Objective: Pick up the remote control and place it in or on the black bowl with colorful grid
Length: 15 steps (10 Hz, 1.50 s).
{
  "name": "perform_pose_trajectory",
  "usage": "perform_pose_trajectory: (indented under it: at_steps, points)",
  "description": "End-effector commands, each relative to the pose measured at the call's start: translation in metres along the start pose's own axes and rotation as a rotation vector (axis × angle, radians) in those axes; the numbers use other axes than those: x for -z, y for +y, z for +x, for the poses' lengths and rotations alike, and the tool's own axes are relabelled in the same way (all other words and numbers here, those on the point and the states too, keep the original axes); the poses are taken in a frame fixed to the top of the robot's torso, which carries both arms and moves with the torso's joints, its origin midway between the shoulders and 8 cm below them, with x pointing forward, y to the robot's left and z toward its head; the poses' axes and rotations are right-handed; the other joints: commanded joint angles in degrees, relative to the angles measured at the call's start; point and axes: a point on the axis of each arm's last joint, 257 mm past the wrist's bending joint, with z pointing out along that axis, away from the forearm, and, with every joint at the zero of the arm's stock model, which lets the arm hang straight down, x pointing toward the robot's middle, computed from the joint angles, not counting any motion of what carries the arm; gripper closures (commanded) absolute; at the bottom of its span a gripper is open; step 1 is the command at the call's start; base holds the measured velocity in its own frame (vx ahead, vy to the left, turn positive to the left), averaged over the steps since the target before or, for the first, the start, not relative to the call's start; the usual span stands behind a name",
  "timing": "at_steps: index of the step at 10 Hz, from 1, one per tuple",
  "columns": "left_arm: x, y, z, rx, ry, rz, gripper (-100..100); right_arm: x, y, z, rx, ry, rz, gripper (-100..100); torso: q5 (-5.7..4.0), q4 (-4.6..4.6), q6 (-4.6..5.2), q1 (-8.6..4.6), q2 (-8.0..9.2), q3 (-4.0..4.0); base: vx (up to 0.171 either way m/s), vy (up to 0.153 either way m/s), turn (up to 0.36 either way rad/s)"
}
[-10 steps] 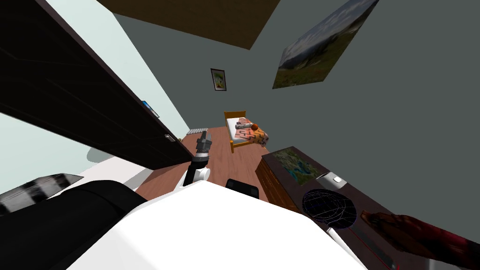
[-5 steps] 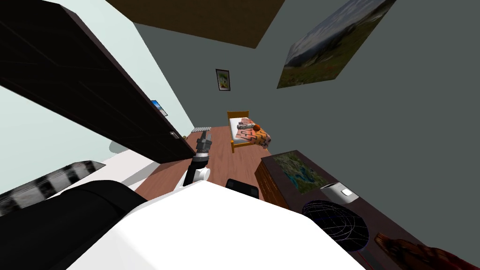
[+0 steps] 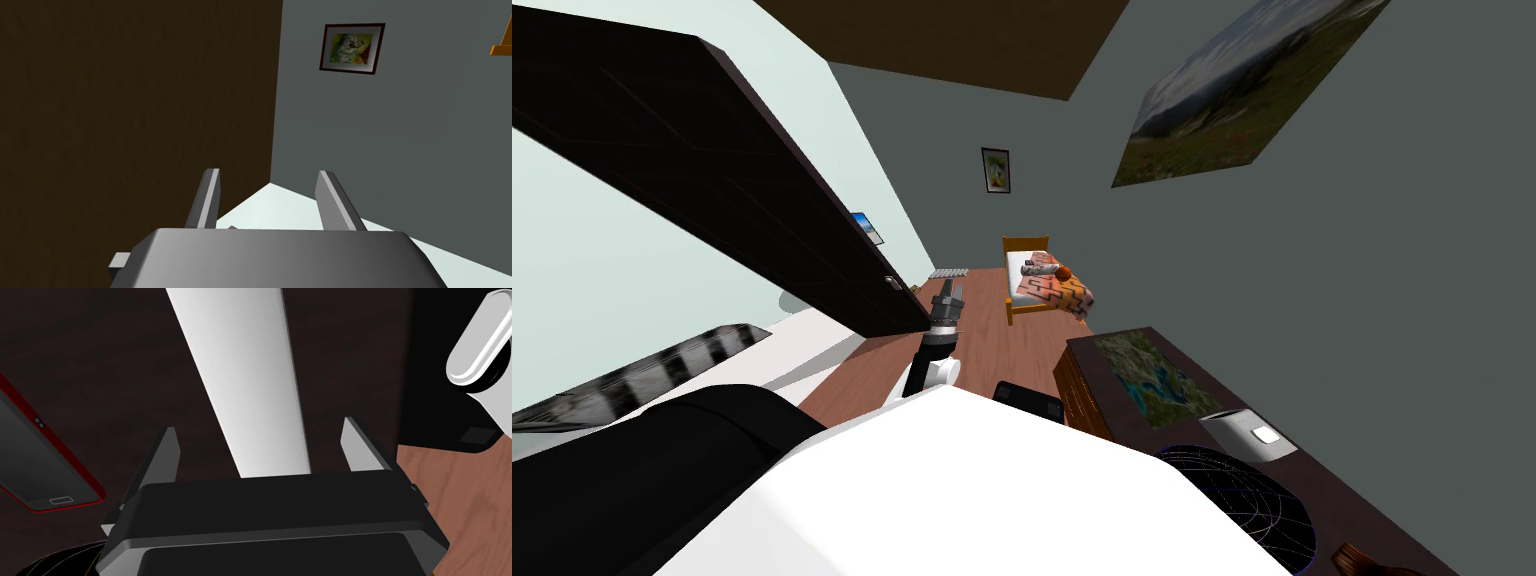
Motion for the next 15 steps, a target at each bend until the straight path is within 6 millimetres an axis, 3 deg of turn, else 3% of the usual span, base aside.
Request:
perform_pose_trajectory:
  at_steps: [1, 2, 3, 4, 6, 7, 8, 12, 13, 14, 15]
  points:
    - [0.000, 0.000, 0.000, 0.000, 0.000, 0.000, 0, 0.000, -0.001, 0.005, 0.007, 0.006, -0.002, -100, 0.00, 0.00, 0.00, 0.00, 0.00, 0.00, -0.005, -0.046, -0.028]
    - [0.000, 0.000, 0.000, 0.000, 0.000, 0.000, 0, 0.000, -0.001, 0.004, 0.004, 0.005, 0.001, -100, 0.06, 0.01, 0.01, 0.29, 0.04, 0.02, -0.003, -0.010, -0.007]
    - [0.000, 0.000, 0.000, 0.000, 0.000, 0.000, 0, 0.000, -0.001, 0.004, 0.006, 0.005, 0.000, 0, 0.11, 0.01, 0.00, 0.45, 0.04, 0.03, 0.000, 0.000, 0.000]
    - [0.000, 0.000, 0.000, 0.000, 0.000, 0.000, 0, -0.010, 0.010, 0.006, -0.003, 0.006, -0.001, -100, 0.13, 0.01, 0.00, 0.51, 0.04, 0.02, 0.002, -0.040, 0.063]
    - [0.000, 0.000, 0.000, 0.000, 0.000, 0.000, 0, -0.020, 0.022, 0.009, -0.011, 0.007, -0.002, -100, 0.08, 0.01, -0.01, 0.32, 0.04, 0.02, -0.003, -0.068, 0.058]
    - [0.000, 0.000, 0.000, 0.000, 0.000, 0.000, 0, -0.018, 0.017, 0.008, -0.009, 0.007, -0.002, -100, 0.07, 0.01, -0.01, 0.29, 0.04, 0.02, -0.001, -0.030, 0.015]
    - [0.000, 0.000, 0.000, 0.000, 0.000, 0.000, 0, -0.019, 0.018, 0.008, -0.008, 0.007, -0.002, 100, 0.10, 0.01, 0.00, 0.41, 0.03, 0.02, 0.000, 0.000, 0.000]
    - [0.000, 0.000, 0.000, 0.000, 0.000, 0.000, 0, -0.019, 0.020, 0.008, -0.007, 0.007, -0.006, 100, 0.11, 0.03, 0.00, 0.40, 0.03, 0.03, 0.000, 0.000, 0.000]
    - [0.000, 0.000, 0.000, 0.000, 0.000, 0.000, 0, -0.019, 0.020, 0.008, -0.007, 0.007, -0.006, 0, 0.12, 0.03, -0.01, 0.40, 0.03, 0.03, 0.000, 0.000, 0.000]
    - [0.000, 0.000, 0.000, 0.000, 0.000, 0.000, 0, -0.025, 0.028, 0.010, -0.014, 0.008, -0.003, 100, 0.12, 0.03, -0.01, 0.41, 0.03, 0.03, 0.001, -0.024, 0.021]
    - [0.000, 0.000, 0.000, 0.000, 0.000, 0.000, 0, -0.013, 0.013, 0.007, -0.005, 0.006, -0.001, 100, -0.02, 0.04, 0.02, 0.31, 0.04, 0.04, 0.006, 0.020, -0.063]
